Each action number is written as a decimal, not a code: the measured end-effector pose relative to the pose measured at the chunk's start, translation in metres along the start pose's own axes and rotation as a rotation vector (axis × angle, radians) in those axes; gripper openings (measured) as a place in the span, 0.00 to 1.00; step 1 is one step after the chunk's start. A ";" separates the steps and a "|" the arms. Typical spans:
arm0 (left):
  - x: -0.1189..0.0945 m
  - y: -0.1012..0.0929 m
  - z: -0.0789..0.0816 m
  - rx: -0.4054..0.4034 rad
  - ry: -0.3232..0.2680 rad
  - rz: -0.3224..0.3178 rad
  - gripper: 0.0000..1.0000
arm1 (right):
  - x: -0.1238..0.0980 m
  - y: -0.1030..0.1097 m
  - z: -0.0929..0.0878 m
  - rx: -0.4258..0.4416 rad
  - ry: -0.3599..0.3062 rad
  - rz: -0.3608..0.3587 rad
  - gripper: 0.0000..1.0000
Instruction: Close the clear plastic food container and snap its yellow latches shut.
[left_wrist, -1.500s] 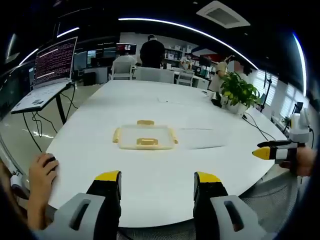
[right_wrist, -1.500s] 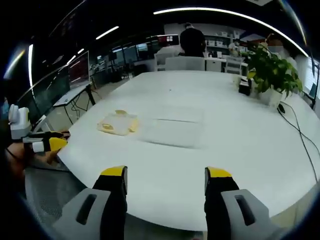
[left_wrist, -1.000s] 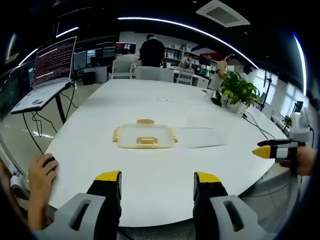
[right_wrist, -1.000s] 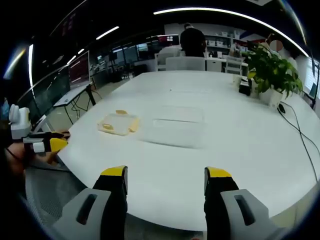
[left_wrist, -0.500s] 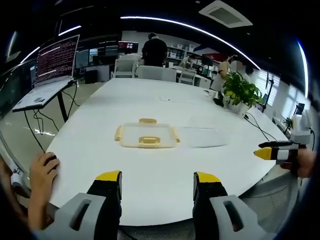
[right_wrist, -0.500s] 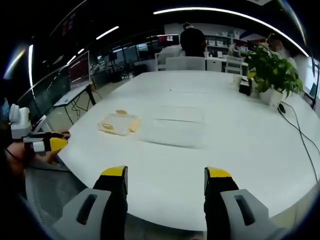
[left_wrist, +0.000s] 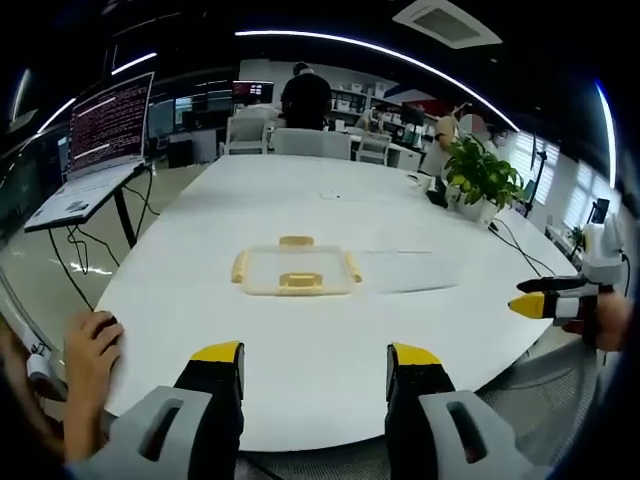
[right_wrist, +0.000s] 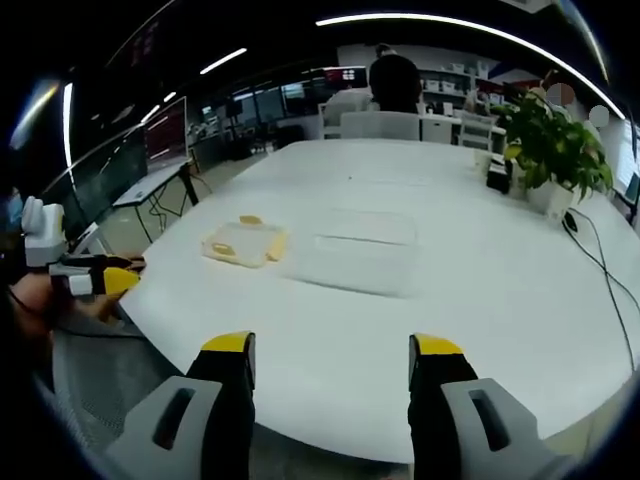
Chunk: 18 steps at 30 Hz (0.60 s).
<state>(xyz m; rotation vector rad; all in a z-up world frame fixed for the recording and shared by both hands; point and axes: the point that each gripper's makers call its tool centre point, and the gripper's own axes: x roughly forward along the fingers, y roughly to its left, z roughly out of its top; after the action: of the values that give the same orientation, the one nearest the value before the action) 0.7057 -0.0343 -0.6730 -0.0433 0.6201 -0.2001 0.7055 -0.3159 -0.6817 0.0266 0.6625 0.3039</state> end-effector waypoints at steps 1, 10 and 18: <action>0.000 0.000 0.000 -0.002 0.002 0.000 0.52 | 0.000 0.000 0.000 0.001 0.000 0.002 0.59; -0.004 0.002 0.006 -0.015 -0.004 -0.003 0.52 | -0.002 -0.001 0.003 0.023 0.007 0.009 0.59; -0.003 0.007 0.015 -0.004 -0.006 -0.011 0.52 | 0.000 -0.009 0.018 0.013 -0.010 0.005 0.59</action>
<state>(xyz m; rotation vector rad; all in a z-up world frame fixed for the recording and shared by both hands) 0.7130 -0.0276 -0.6602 -0.0510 0.6147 -0.2092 0.7188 -0.3229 -0.6684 0.0424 0.6547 0.3038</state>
